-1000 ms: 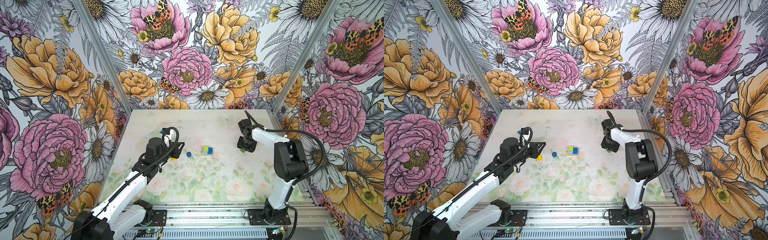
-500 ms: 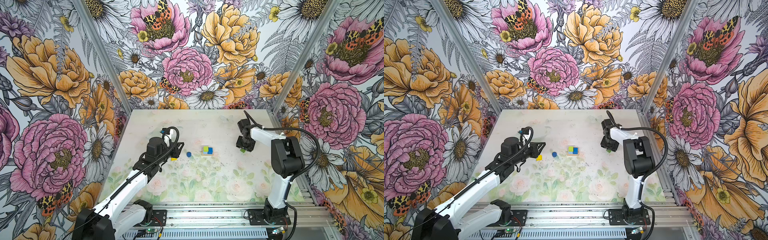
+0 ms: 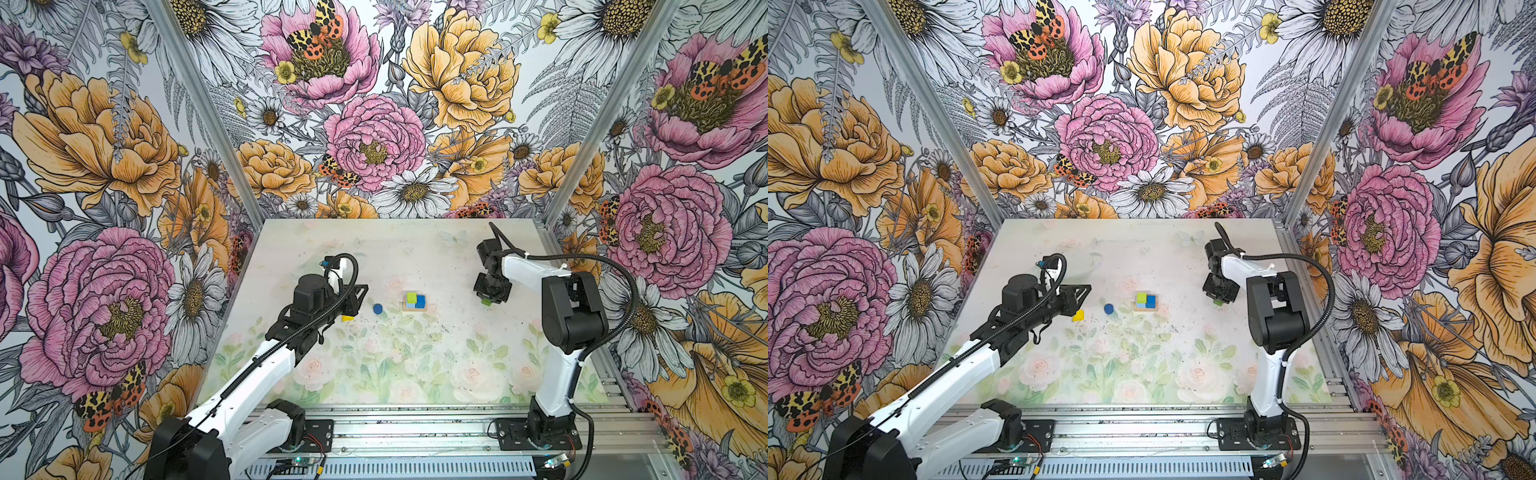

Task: Build the wood block tower
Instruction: 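Lower and close the right gripper on the darker green cube, then carry the darker green cube with the right gripper toward the block stack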

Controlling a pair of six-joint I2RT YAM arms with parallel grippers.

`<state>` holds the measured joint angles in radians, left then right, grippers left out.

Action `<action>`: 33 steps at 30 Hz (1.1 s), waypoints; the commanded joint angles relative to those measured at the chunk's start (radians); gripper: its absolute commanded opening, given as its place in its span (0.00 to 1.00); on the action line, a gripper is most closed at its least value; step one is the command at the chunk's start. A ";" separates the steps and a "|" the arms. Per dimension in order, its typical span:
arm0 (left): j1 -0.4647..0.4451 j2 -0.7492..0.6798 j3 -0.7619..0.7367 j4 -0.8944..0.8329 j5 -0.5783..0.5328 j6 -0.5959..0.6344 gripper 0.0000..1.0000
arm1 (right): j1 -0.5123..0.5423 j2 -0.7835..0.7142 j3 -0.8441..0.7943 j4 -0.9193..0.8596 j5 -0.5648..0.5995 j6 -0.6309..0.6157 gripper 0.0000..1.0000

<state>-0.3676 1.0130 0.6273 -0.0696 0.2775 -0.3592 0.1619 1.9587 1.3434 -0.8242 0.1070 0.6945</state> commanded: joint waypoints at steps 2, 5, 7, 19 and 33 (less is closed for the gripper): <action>0.014 0.008 0.018 0.022 0.017 0.005 0.28 | -0.001 0.007 0.010 0.016 -0.024 -0.015 0.23; 0.016 0.011 0.019 0.024 0.021 0.004 0.28 | 0.009 0.001 0.011 0.015 -0.038 -0.030 0.13; 0.016 0.012 0.020 0.026 0.022 0.003 0.28 | 0.016 -0.007 0.012 0.014 -0.049 -0.037 0.08; 0.019 0.013 0.015 0.033 0.034 0.002 0.28 | 0.124 -0.065 0.096 -0.114 -0.052 -0.087 0.00; 0.007 -0.005 0.009 0.031 0.032 0.002 0.29 | 0.359 -0.030 0.267 -0.216 -0.080 -0.072 0.00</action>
<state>-0.3569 1.0229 0.6281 -0.0689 0.2890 -0.3595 0.4938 1.9133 1.5589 -1.0134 0.0399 0.6155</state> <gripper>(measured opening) 0.284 0.292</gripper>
